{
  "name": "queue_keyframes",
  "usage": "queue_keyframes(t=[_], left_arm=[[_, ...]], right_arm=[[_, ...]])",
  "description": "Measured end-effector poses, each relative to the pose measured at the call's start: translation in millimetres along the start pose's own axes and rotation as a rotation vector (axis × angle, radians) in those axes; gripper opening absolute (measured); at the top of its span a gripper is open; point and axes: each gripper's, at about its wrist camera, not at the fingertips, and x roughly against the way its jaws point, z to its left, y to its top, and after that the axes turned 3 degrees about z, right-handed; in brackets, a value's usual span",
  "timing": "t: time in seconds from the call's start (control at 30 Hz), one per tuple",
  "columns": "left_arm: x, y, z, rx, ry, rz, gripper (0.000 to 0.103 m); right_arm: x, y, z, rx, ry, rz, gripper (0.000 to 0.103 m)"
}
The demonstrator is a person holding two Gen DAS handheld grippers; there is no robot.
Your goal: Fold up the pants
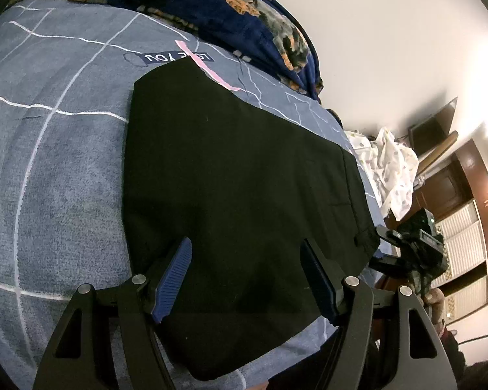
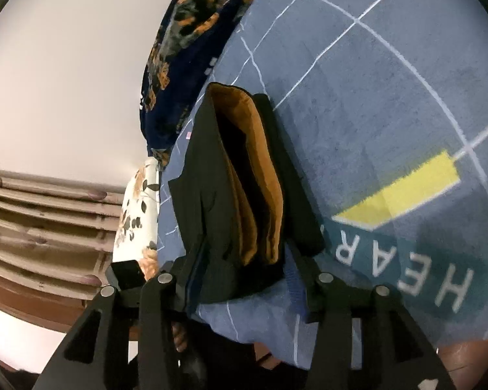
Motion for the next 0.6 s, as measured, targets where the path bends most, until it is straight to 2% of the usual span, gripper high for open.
queue_keyframes(t=[0.03,0.1,0.27,0.33,0.43,0.53,0.6], left_arm=[[0.2,0.3,0.4,0.003,-0.002,0.000,0.069],[0.9,-0.7,1.5,0.006,-0.005,-0.002,0.069],[0.4,-2.4,3.8,0.011,-0.013,-0.006,0.069],[-0.2,-2.7,4.9,0.016,-0.018,-0.010,0.069],[-1.4,-2.4,4.6,0.022,-0.027,-0.007,0.069],[-1.1,-3.1,4.3,0.017,-0.028,-0.010,0.069],[-1.1,-3.2,4.2,0.015,-0.026,-0.012,0.069]], right_arm=[[-0.4,1.1,-0.3,-0.008,0.003,-0.002,0.043],[-1.1,2.3,5.7,0.028,-0.029,-0.006,0.023],[9.8,4.4,30.1,0.134,0.057,-0.044,0.021],[10.7,6.7,36.0,0.190,0.039,-0.054,0.021],[0.7,15.8,2.6,0.121,-0.033,-0.030,0.021],[-3.1,15.8,-18.5,0.054,0.012,-0.019,0.019],[-2.8,16.1,-12.2,0.080,-0.011,-0.021,0.019]])
